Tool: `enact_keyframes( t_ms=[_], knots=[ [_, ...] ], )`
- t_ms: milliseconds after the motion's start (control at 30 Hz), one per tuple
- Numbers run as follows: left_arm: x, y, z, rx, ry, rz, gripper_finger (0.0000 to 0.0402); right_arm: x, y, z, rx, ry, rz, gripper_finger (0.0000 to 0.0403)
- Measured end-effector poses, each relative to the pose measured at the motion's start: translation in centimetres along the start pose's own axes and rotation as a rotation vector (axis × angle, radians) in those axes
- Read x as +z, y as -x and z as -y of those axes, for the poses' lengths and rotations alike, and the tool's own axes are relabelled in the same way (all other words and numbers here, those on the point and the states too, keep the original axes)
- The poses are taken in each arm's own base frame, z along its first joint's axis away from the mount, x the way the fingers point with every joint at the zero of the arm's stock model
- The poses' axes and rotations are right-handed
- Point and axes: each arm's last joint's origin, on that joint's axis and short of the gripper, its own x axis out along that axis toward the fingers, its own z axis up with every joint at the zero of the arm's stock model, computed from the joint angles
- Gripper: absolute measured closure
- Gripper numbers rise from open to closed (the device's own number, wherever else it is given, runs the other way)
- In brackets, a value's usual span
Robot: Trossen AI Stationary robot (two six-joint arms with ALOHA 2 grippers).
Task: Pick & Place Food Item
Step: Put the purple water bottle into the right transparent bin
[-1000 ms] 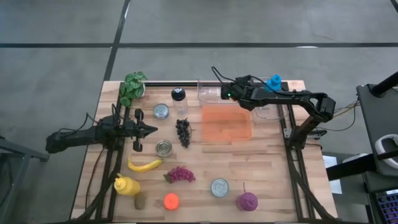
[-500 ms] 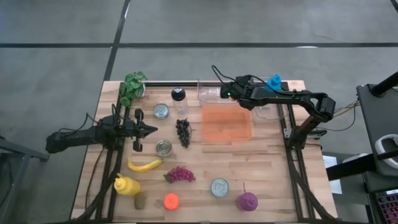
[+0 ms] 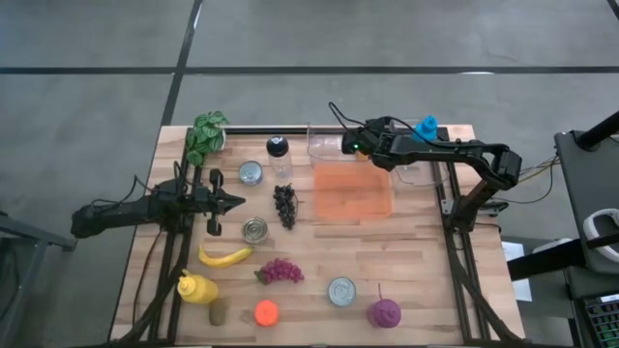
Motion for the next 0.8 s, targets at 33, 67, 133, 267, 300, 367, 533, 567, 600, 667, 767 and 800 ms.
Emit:
enact_keyframes(
  t_ms=[33, 67, 133, 267, 300, 367, 533, 567, 600, 667, 767, 800],
  knots=[
    [0.0, 0.0, 0.0, 0.0, 0.0, 0.0, 0.0395, 0.0, 0.0, 0.0, 0.001, 0.0, 0.0, 0.0115],
    [0.0, 0.0, 0.0, 0.0, 0.0, 0.001, 0.0395, 0.1, 0.0, 0.0, 0.002, 0.004, 0.001, 0.0111],
    [0.0, 0.0, 0.0, 0.0, 0.0, 0.0, 0.0395, 0.3, 0.2, -0.1, 0.013, 0.019, -0.004, 0.0104],
    [0.0, 0.0, 0.0, 0.0, 0.0, 0.0, 0.0395, 0.8, 1.1, -0.1, 0.04, 0.018, 0.01, 0.0094],
    [0.0, 0.0, 0.0, 0.0, 0.0, 0.0, 0.0395, 0.9, 1.5, -0.1, 0.049, 0.024, 0.016, 0.0092],
    [0.0, 0.0, 0.0, 0.0, 0.0, 0.001, 0.0395, 1.1, 2.2, -0.1, 0.07, 0.058, 0.027, 0.009],
    [0.0, 0.0, 0.0, 0.0, 0.0, 0.001, 0.0395, 1.5, 4.9, -0.3, 0.135, 0.132, 0.071, 0.0095],
    [0.0, 0.0, 0.0, 0.0, 0.0, 0.0, 0.0395, 1.4, 5.5, -0.4, 0.146, 0.154, 0.084, 0.0097],
    [0.0, 0.0, 0.0, 0.0, 0.0, 0.001, 0.0395, 1.3, 6.1, -0.5, 0.165, 0.176, 0.09, 0.01],
    [0.0, 0.0, 0.0, 0.0, 0.0, 0.001, 0.0395, 0.8, 7.6, -0.8, 0.199, 0.2, 0.11, 0.0108],
    [0.0, 0.0, 0.0, 0.0, -0.004, 0.001, 0.0395, -0.4, 10.2, -1.3, 0.228, 0.248, 0.174, 0.0123],
    [0.0, 0.0, 0.0, 0.0, -0.016, 0.0, 0.0395, -0.8, 11.1, -1.4, 0.241, 0.26, 0.192, 0.0129]
  ],
)
